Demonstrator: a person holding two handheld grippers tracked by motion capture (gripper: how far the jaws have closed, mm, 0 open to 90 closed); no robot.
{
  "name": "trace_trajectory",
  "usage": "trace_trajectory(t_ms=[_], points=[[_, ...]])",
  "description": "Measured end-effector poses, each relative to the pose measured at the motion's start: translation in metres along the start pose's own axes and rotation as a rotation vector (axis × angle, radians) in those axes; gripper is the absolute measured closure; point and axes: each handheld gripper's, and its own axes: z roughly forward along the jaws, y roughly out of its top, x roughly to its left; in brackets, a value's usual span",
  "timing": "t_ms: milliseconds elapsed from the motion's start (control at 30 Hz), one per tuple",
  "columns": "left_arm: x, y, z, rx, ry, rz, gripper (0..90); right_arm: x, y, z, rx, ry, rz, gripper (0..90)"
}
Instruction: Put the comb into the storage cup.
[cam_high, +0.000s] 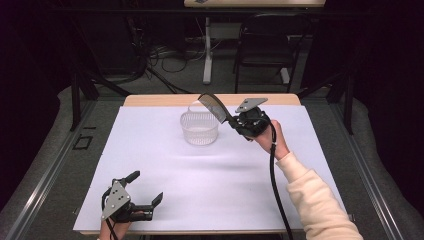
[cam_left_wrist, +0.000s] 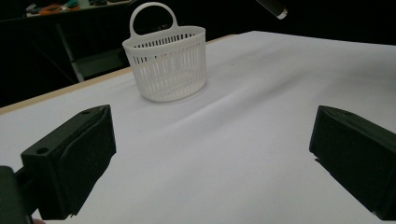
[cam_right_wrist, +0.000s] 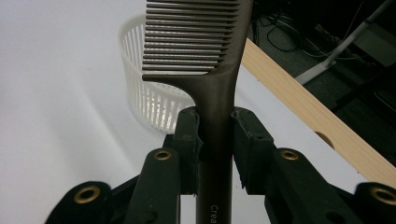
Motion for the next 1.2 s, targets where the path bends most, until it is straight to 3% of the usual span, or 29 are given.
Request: trace_trajectory(t_ms=[300, 1200], points=[[0.0, 0.0, 0.0, -0.006, -0.006, -0.003, 0.5, -0.001, 0.007, -0.003, -0.009, -0.011, -0.013, 72.8], [0.0, 0.0, 0.0, -0.01, -0.009, -0.004, 0.4, -0.002, 0.019, 0.014, -0.027, -0.02, -0.016, 72.8]])
